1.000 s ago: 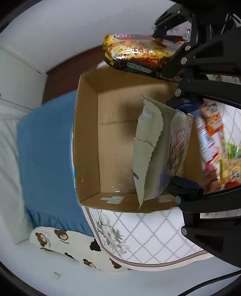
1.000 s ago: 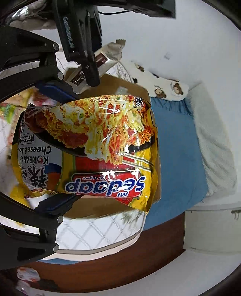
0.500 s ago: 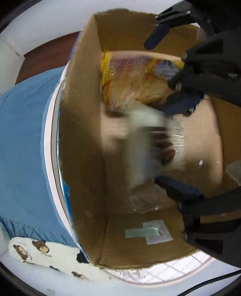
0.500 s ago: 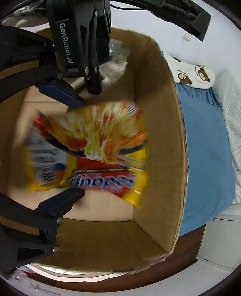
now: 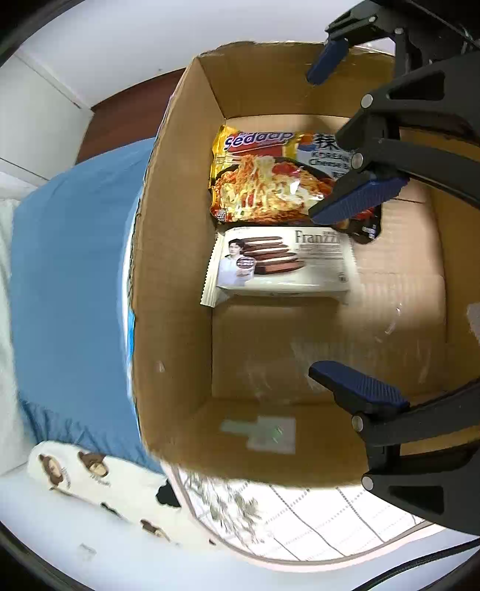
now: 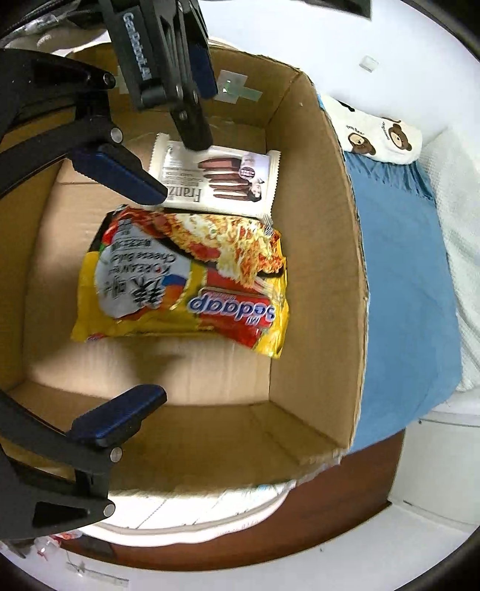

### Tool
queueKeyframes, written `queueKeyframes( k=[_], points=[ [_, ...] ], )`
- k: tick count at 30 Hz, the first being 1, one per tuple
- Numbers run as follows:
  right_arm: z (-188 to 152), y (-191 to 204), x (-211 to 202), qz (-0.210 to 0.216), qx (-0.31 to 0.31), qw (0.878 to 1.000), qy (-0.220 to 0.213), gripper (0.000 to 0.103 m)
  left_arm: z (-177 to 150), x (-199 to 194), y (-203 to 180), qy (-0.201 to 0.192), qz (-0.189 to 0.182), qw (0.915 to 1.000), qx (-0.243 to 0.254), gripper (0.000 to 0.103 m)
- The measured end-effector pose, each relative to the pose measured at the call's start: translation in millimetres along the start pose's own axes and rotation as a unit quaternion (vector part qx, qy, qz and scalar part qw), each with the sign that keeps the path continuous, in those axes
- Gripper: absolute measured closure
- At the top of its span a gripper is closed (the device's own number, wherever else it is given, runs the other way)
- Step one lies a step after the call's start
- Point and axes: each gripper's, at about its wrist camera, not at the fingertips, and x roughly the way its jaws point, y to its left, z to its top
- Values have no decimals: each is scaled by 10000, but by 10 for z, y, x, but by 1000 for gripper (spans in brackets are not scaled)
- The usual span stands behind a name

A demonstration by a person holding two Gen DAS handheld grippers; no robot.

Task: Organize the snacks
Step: 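Carry both packs into the cardboard box and open both tools, then grasp the panda-print pack with the right tool while the left tool grasps the yellow egg-cake bag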

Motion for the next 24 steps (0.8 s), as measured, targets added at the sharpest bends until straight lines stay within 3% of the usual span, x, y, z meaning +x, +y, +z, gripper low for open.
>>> queueKeyframes(
  k=[11, 24],
  points=[
    [-460, 76, -768, -306, -101, 9967, -740, 3, -689, -789, 33, -1157, 218, 9930, 88, 28],
    [-1157, 324, -1752, -269, -165, 9860, -1639, 3, -1396, -1541, 132, -1981, 46, 9802, 62, 28]
  ],
)
